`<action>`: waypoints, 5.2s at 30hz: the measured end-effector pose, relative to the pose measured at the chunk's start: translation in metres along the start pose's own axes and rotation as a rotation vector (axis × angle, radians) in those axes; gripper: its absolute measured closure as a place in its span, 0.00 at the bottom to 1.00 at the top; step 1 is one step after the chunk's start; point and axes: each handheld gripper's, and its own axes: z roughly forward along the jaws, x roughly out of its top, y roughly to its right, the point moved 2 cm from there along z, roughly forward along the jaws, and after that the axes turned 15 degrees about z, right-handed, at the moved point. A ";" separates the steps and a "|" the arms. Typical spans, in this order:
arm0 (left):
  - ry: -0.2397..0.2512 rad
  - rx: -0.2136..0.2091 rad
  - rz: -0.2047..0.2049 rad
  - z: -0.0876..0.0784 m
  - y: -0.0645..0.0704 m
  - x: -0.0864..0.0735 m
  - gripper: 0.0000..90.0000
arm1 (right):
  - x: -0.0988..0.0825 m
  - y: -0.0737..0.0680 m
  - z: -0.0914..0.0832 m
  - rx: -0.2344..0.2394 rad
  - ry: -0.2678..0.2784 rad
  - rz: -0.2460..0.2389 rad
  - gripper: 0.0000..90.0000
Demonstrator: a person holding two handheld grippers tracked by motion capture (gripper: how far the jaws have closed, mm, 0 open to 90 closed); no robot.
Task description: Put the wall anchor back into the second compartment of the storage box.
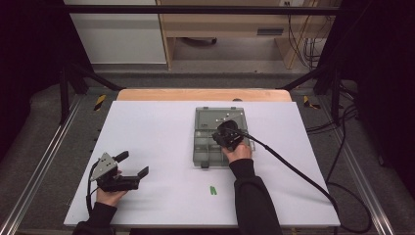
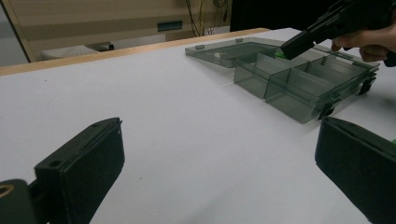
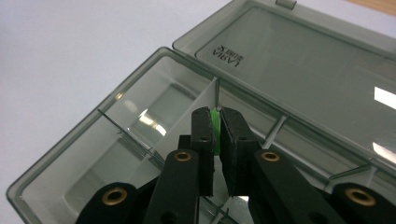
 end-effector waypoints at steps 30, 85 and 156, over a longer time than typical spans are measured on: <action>0.001 0.001 -0.001 0.000 0.000 0.000 0.01 | 0.001 -0.013 -0.036 0.014 0.207 -0.004 0.23; 0.001 0.005 0.001 -0.001 0.000 -0.001 0.01 | -0.095 -0.026 -0.108 0.110 0.243 0.010 0.03; -0.004 0.009 0.000 -0.001 0.000 -0.001 0.01 | -0.140 -0.042 -0.065 0.193 -0.105 -0.092 0.93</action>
